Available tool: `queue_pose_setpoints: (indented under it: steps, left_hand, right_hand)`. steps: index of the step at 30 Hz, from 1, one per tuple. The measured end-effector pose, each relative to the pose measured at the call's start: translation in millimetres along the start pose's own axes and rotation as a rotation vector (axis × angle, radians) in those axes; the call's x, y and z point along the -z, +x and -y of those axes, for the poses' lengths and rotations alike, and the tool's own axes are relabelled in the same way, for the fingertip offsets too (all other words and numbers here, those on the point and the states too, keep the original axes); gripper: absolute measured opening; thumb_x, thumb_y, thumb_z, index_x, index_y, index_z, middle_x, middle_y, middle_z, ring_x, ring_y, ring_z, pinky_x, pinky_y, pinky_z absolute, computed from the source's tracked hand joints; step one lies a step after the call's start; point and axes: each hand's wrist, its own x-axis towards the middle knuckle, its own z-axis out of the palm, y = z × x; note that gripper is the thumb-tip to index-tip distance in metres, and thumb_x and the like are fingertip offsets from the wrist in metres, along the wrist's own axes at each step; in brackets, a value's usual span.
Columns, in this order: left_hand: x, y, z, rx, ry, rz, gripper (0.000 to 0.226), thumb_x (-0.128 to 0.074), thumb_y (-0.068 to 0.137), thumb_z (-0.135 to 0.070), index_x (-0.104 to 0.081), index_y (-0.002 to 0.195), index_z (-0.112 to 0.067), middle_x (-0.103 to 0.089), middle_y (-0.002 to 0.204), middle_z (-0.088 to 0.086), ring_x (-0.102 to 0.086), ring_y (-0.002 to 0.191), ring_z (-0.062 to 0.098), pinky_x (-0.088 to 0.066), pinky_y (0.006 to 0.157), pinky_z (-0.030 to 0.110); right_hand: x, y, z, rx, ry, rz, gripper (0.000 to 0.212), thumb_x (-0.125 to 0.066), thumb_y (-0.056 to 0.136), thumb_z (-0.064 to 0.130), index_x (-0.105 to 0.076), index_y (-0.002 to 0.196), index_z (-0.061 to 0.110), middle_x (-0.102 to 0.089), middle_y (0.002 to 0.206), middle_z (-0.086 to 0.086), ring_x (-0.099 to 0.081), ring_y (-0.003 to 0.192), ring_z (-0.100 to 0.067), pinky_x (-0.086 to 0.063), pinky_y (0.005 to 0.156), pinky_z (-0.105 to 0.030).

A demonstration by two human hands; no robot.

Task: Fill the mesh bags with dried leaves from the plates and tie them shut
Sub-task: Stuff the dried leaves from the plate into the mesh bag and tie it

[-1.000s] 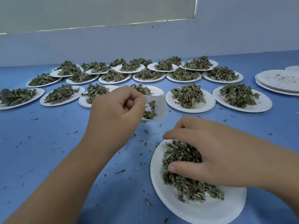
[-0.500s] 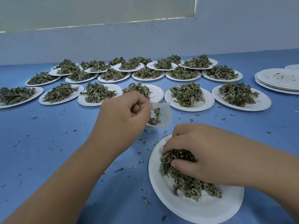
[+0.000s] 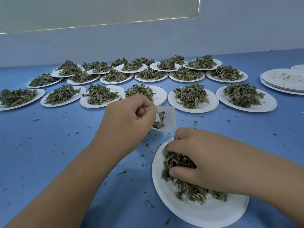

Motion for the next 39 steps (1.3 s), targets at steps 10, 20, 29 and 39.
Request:
queue_pose_setpoints:
  steps: [10,20,29,39]
  left_hand:
    - [-0.5,-0.7,0.5,-0.001,0.009,0.005,0.017,-0.063,0.087,-0.021,-0.065,0.071,-0.023,-0.052,0.062,0.004,-0.037,0.046,0.006,-0.031,0.045,0.012]
    - [0.4,-1.8,-0.3,0.007,0.003,-0.029,0.019,-0.063,0.087,-0.019,-0.064,0.070,-0.025,-0.054,0.063,0.000,-0.039,0.046,0.006,-0.032,0.046,0.010]
    - [-5.3,-5.8,-1.2,-0.052,0.028,0.012,0.019,-0.064,0.087,-0.015,-0.064,0.070,-0.023,-0.054,0.064,-0.002,-0.041,0.047,0.006,-0.032,0.047,0.009]
    - [-12.3,-10.5,-7.1,-0.077,0.044,0.063,0.017,-0.064,0.086,-0.019,-0.064,0.070,-0.025,-0.053,0.057,-0.002,-0.042,0.046,0.006,-0.031,0.047,0.010]
  right_hand:
    - [-3.2,1.2,-3.2,0.046,0.106,-0.075,0.021,-0.049,0.093,0.042,-0.064,0.105,0.035,-0.048,0.100,0.017,-0.048,0.089,-0.002,-0.045,0.079,-0.027]
    - [12.9,1.1,-18.6,0.001,0.440,-0.231,0.008,-0.064,0.081,0.040,-0.070,0.086,0.040,-0.060,0.090,0.028,-0.054,0.082,0.009,-0.039,0.069,-0.009]
    - [24.9,-2.3,-27.8,0.019,0.630,-0.296,0.010,-0.065,0.079,0.043,-0.069,0.087,0.045,-0.068,0.082,0.019,-0.061,0.069,-0.002,-0.047,0.063,-0.019]
    - [10.5,5.5,-14.9,-0.106,0.446,-0.602,0.005,-0.065,0.075,0.034,-0.069,0.076,0.032,-0.061,0.075,0.014,-0.056,0.078,-0.002,-0.039,0.064,-0.012]
